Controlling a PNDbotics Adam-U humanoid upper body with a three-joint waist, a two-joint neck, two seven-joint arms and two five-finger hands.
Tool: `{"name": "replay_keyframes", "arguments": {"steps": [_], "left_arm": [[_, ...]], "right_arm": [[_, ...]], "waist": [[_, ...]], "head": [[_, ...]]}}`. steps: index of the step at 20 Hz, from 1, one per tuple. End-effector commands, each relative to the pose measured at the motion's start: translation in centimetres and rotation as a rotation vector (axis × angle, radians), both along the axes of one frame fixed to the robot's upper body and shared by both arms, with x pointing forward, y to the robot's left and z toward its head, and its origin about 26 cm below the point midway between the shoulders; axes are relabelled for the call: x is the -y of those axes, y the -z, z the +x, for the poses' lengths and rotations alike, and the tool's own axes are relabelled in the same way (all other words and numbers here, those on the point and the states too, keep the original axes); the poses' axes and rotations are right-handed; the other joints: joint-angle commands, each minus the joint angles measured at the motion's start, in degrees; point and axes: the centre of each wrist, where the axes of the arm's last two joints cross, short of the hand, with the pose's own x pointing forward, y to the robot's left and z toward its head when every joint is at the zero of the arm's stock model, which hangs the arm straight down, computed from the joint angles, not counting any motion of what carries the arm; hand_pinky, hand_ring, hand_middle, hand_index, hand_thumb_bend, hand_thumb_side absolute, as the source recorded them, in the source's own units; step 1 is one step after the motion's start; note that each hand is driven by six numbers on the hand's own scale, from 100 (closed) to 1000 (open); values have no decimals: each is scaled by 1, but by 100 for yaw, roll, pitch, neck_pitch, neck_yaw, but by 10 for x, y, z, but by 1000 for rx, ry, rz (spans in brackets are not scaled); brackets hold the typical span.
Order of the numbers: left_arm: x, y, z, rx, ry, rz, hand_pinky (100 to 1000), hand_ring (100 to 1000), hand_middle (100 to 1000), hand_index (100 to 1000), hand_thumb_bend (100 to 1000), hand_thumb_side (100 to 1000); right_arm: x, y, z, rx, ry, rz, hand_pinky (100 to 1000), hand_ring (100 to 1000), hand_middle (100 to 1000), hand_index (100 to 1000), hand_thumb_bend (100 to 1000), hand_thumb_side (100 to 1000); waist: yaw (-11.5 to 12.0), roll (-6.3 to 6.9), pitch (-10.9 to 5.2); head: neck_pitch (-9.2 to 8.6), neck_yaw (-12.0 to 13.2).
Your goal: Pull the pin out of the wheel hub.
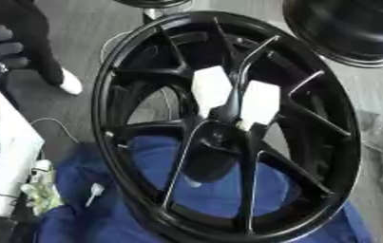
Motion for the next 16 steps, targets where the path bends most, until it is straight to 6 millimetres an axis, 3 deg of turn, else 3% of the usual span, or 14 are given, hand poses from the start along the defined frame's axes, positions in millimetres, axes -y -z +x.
{"name": "replay_keyframes", "arguments": {"steps": [1,8,16], "left_arm": [[-4,-8,-1,19,-2,36,649,696,683,707,112,829],[-3,-8,-1,14,6,42,649,697,685,707,111,830],[-1,-7,-1,11,13,45,649,698,686,707,111,830]], "right_arm": [[-4,-14,-15,32,-2,-75,826,776,747,820,100,683],[-21,-10,-23,15,-61,-61,819,774,748,818,100,675],[-35,-1,-26,-39,-11,22,807,766,746,817,100,694]], "waist": [[-2,36,-184],[13,28,-181],[24,21,-184]], "head": [[-9,31],[-18,63],[10,29]]}}
